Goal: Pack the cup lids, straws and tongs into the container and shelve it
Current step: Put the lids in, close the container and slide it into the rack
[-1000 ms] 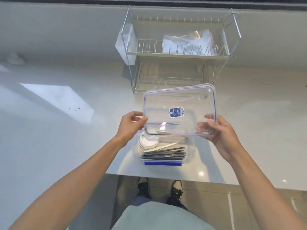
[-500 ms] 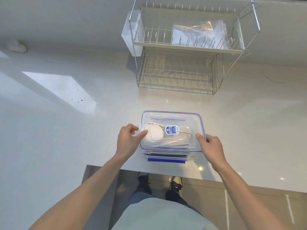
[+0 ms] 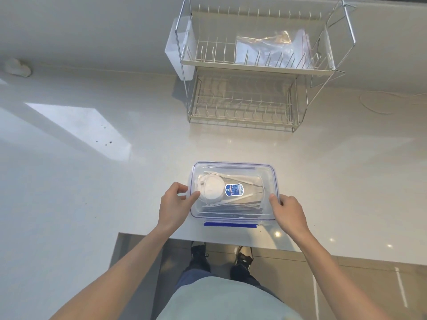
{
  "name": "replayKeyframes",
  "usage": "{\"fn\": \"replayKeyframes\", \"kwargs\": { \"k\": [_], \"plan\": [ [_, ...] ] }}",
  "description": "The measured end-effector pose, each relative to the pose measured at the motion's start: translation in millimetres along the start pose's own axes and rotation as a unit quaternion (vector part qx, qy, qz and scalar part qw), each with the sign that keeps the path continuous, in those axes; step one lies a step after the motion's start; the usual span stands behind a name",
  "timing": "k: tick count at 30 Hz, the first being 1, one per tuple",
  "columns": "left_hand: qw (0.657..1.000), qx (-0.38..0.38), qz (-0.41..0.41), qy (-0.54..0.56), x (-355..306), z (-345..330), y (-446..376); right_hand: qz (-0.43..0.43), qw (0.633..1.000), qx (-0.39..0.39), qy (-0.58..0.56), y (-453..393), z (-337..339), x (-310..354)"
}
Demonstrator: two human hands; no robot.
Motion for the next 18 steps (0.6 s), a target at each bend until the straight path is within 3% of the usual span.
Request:
{"fn": "replayKeyframes", "kwargs": {
  "k": [10,18],
  "plan": [
    [1.0,-0.014,-0.008,0.002,4,6,-4,0.021,0.999,-0.025,0.044,3,0,6],
    [0.999,0.004,0.031,0.039,11,-4,-5,-0.029,0.997,0.041,-0.056,-3,-8,-4]
  ]
}}
Point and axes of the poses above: each hand's wrist, its own y-axis away from the middle knuckle, its own z-axis out of the back of the hand, x = y × z, the point moved 9 cm from there along -y, towards the middle knuckle, and after that the axes turned 4 degrees about -z, right-handed, at the moved point
